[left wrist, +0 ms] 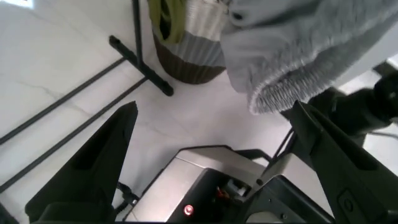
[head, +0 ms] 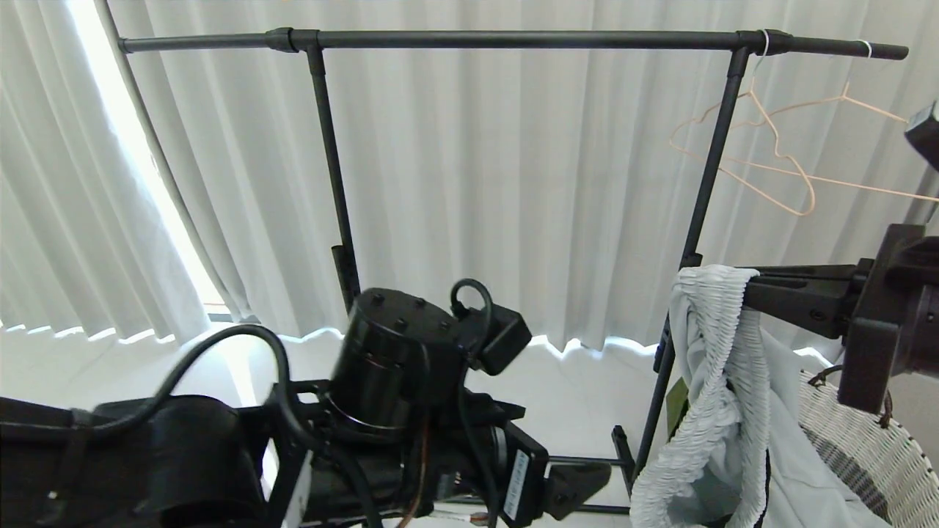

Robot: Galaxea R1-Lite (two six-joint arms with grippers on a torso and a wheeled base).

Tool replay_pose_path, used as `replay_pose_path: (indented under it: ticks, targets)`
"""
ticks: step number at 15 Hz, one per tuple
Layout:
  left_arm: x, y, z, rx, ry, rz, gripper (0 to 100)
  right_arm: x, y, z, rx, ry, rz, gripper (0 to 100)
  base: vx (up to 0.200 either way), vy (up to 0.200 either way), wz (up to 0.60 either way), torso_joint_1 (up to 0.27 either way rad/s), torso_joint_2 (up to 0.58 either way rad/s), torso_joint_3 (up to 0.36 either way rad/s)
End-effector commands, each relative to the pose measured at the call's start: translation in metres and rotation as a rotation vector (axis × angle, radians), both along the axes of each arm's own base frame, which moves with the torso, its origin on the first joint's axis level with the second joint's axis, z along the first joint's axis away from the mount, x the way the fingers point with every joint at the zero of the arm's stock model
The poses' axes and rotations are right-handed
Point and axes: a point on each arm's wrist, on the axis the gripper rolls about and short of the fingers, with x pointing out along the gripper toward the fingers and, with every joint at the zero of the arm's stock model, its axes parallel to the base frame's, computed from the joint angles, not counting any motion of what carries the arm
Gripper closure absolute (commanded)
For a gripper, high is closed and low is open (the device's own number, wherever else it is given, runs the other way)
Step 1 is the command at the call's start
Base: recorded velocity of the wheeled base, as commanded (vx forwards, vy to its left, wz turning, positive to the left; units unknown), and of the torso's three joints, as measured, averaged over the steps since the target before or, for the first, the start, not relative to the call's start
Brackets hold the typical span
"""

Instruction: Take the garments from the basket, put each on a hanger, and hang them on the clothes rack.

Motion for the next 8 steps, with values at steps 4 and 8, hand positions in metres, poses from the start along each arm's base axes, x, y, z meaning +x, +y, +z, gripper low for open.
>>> replay_pose_path:
  ticks: [4, 8]
  targets:
    - [0.007, -0.049, -0.055, 0.012, 0.017, -0.042, 0, -0.005, -0.006, 0.003, 0.016, -0.013, 0.002, 100, 0.0, 0.0, 0.0, 0.0, 0.0, 0.0]
    - [0.021, -0.067, -0.087, -0.07, 0.017, 0.059, 0, -0.006, -0.007, 0.004, 0.019, -0.016, 0.002, 100, 0.0, 0.0, 0.0, 0.0, 0.0, 0.0]
